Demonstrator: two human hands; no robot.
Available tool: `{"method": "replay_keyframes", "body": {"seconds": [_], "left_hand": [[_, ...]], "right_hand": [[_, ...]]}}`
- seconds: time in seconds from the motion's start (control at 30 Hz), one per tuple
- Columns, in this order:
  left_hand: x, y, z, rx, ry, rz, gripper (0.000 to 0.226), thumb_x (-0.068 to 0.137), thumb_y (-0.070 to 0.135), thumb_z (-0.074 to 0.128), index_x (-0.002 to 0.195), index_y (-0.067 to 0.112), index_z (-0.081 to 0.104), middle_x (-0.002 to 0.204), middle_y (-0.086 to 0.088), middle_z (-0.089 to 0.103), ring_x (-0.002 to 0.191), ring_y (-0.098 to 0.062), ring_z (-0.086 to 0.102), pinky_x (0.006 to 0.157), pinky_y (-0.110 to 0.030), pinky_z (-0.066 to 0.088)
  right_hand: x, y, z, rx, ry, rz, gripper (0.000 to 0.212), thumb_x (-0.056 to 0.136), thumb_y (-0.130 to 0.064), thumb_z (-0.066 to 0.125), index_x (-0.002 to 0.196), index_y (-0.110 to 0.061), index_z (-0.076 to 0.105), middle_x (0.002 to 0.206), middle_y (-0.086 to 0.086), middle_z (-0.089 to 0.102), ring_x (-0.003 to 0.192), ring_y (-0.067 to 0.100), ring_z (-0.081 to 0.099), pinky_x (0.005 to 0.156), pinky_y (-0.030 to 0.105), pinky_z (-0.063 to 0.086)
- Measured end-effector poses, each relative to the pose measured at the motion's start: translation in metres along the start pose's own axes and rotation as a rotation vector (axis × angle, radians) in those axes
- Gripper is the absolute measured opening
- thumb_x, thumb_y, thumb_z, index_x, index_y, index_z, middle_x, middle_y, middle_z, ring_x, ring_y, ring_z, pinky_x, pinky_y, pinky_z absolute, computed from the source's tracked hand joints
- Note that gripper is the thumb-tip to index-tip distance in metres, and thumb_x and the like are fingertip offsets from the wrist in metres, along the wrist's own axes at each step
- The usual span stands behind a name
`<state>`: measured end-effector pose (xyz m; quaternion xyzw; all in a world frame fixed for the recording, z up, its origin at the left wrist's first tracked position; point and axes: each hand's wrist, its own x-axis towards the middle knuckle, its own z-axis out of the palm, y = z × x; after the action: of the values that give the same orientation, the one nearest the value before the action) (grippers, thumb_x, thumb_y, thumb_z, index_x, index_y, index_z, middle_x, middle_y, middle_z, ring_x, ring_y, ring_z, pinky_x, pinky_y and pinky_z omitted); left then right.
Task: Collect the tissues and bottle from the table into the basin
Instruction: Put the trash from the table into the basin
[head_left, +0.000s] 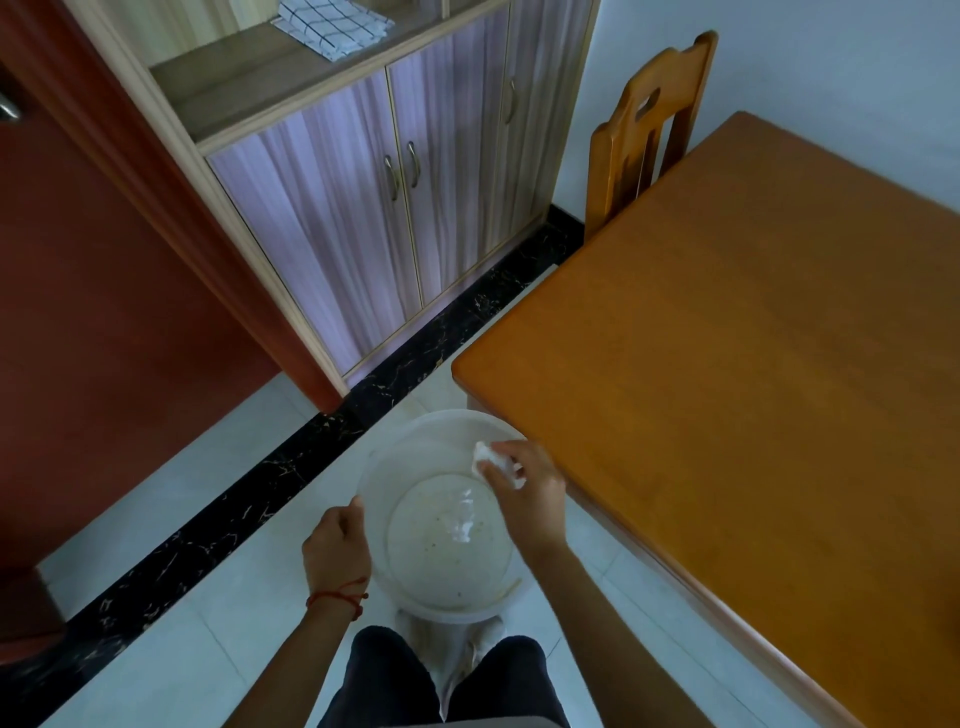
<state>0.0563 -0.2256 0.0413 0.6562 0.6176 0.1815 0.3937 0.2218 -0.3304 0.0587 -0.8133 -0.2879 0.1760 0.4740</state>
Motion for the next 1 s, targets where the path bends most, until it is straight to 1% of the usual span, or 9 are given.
{"method": "replay_keyframes", "body": {"seconds": [0.13,0.23,0.43,0.53,0.67,0.77,0.83,0.93,1.0], "left_hand": [[-0.005,0.003,-0.001,-0.001,0.005,0.019,0.035,0.094,0.018,0.042,0.066,0.001,0.052,0.064,-0.013,0.053,0.063,-0.027,0.047,0.059,-0.029,0.029],[-0.007,0.004,-0.003,-0.009,-0.003,0.013,0.036,0.094,0.019,0.043,0.063,0.003,0.050,0.059,-0.009,0.050,0.062,-0.026,0.045,0.053,-0.029,0.028],[-0.008,0.009,-0.003,-0.023,-0.037,0.051,0.035,0.094,0.019,0.044,0.064,0.002,0.050,0.063,-0.014,0.053,0.063,-0.026,0.047,0.061,-0.030,0.034],[-0.006,0.012,-0.003,-0.031,-0.072,0.070,0.036,0.094,0.018,0.044,0.062,0.003,0.049,0.061,-0.013,0.052,0.061,-0.026,0.047,0.059,-0.029,0.034],[0.002,0.012,-0.003,-0.035,-0.123,0.118,0.041,0.093,0.014,0.046,0.052,0.010,0.042,0.054,-0.006,0.047,0.059,-0.025,0.045,0.052,-0.026,0.033],[0.012,0.012,-0.004,-0.022,-0.170,0.161,0.041,0.092,0.013,0.046,0.052,0.012,0.040,0.053,-0.006,0.046,0.058,-0.025,0.044,0.051,-0.024,0.032],[0.020,0.014,-0.004,-0.021,-0.209,0.190,0.038,0.092,0.010,0.046,0.054,0.009,0.041,0.058,-0.009,0.050,0.062,-0.025,0.045,0.054,-0.029,0.032],[0.034,0.015,-0.008,0.003,-0.270,0.256,0.033,0.092,0.012,0.047,0.059,0.005,0.044,0.064,-0.013,0.053,0.064,-0.025,0.047,0.057,-0.031,0.031],[0.047,0.014,-0.011,0.022,-0.320,0.288,0.033,0.092,0.016,0.048,0.062,0.003,0.049,0.066,-0.015,0.056,0.065,-0.026,0.049,0.057,-0.030,0.032]], "right_hand": [[-0.014,0.005,0.007,-0.066,-0.171,0.040,0.051,0.077,-0.041,0.069,0.122,-0.023,0.055,0.127,-0.001,0.058,0.115,0.013,0.050,0.101,0.031,0.039],[-0.018,0.012,-0.001,-0.185,-0.171,-0.031,0.060,0.074,-0.046,0.069,0.126,-0.019,0.053,0.132,0.003,0.057,0.123,0.021,0.048,0.108,0.039,0.034],[-0.023,0.019,-0.029,-0.350,0.049,-0.083,0.044,0.083,-0.037,0.062,0.121,-0.015,0.057,0.129,0.008,0.057,0.120,0.028,0.050,0.102,0.041,0.029],[-0.031,0.025,-0.040,-0.315,0.131,0.012,0.039,0.088,-0.033,0.056,0.124,-0.017,0.054,0.132,0.006,0.055,0.121,0.026,0.047,0.101,0.036,0.029],[-0.052,0.034,-0.048,-0.233,0.188,0.187,0.037,0.091,-0.034,0.050,0.126,-0.022,0.051,0.130,0.003,0.054,0.114,0.020,0.052,0.090,0.032,0.043],[-0.066,0.038,-0.042,-0.138,0.228,0.329,0.033,0.092,-0.034,0.047,0.122,-0.022,0.055,0.116,0.002,0.062,0.091,0.015,0.061,0.074,0.029,0.051],[-0.074,0.037,-0.036,-0.065,0.271,0.416,0.030,0.092,-0.033,0.047,0.116,-0.020,0.061,0.099,-0.003,0.069,0.079,0.003,0.061,0.064,0.016,0.048],[-0.085,0.029,-0.025,0.031,0.353,0.486,0.022,0.091,-0.028,0.051,0.103,-0.023,0.068,0.078,-0.025,0.063,0.074,-0.014,0.059,0.054,0.004,0.043],[-0.093,0.023,-0.014,0.084,0.424,0.532,0.018,0.089,-0.026,0.054,0.099,-0.024,0.069,0.078,-0.027,0.063,0.072,-0.015,0.059,0.056,0.005,0.043]]}}
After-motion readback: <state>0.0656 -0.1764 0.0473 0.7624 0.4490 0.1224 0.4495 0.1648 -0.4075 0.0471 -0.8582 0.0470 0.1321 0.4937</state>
